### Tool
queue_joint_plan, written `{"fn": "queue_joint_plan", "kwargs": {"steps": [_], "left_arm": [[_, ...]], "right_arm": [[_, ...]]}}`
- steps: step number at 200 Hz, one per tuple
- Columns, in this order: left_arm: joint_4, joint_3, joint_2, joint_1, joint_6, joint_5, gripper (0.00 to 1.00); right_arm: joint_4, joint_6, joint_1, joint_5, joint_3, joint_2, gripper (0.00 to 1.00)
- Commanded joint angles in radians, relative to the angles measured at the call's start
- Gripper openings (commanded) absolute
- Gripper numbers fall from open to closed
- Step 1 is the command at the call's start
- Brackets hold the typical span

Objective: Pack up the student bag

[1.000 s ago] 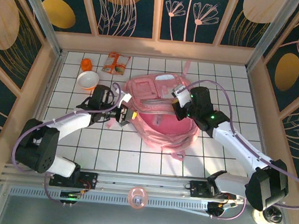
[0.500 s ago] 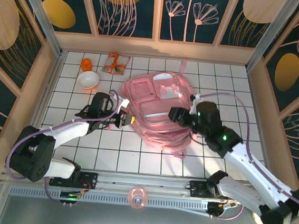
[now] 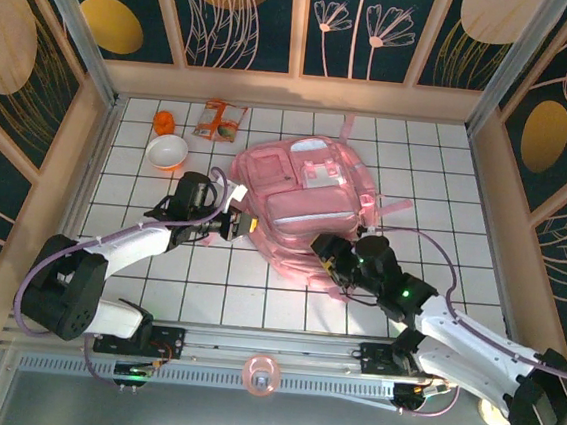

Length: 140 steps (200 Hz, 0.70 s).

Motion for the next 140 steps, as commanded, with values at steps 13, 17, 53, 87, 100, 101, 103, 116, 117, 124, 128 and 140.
{"fn": "queue_joint_plan", "kwargs": {"steps": [13,17,53,87,100,101,103,116,117,124,128,140], "left_arm": [[0.003,0.029,-0.010,0.002,0.038,0.028,0.00],[0.004,0.027,-0.012,0.002,0.038,0.030,0.00],[0.032,0.017,-0.028,0.002,0.025,0.042,0.00],[0.043,0.014,-0.030,0.001,0.024,0.047,0.00],[0.040,0.013,-0.029,0.001,0.028,0.053,0.00],[0.039,0.012,-0.029,0.001,0.029,0.053,0.00],[0.038,0.012,-0.029,0.001,0.029,0.055,0.00],[0.028,0.012,-0.030,-0.002,0.038,0.063,0.00],[0.027,0.012,-0.031,-0.002,0.039,0.064,0.00],[0.022,0.011,-0.034,-0.004,0.046,0.069,0.00],[0.021,0.010,-0.035,-0.005,0.048,0.069,0.00],[0.018,0.008,-0.043,-0.011,0.052,0.072,0.00]], "right_arm": [[0.224,0.070,-0.010,0.005,-0.051,0.052,0.57],[0.231,0.073,-0.010,0.004,-0.050,0.059,0.57],[0.264,0.083,-0.013,-0.003,-0.047,0.110,0.57],[0.344,0.103,-0.014,0.008,-0.053,0.161,0.56],[0.391,0.102,-0.013,0.013,-0.051,0.187,0.46],[0.393,0.102,-0.013,0.013,-0.051,0.189,0.45],[0.401,0.101,-0.014,0.013,-0.051,0.193,0.43],[0.433,0.095,-0.016,0.020,-0.043,0.215,0.34],[0.433,0.093,-0.016,0.020,-0.043,0.216,0.34],[0.440,0.088,-0.017,0.025,-0.037,0.227,0.29],[0.440,0.084,-0.019,0.030,-0.031,0.232,0.27],[0.440,0.075,-0.021,0.043,-0.018,0.243,0.25]]}}
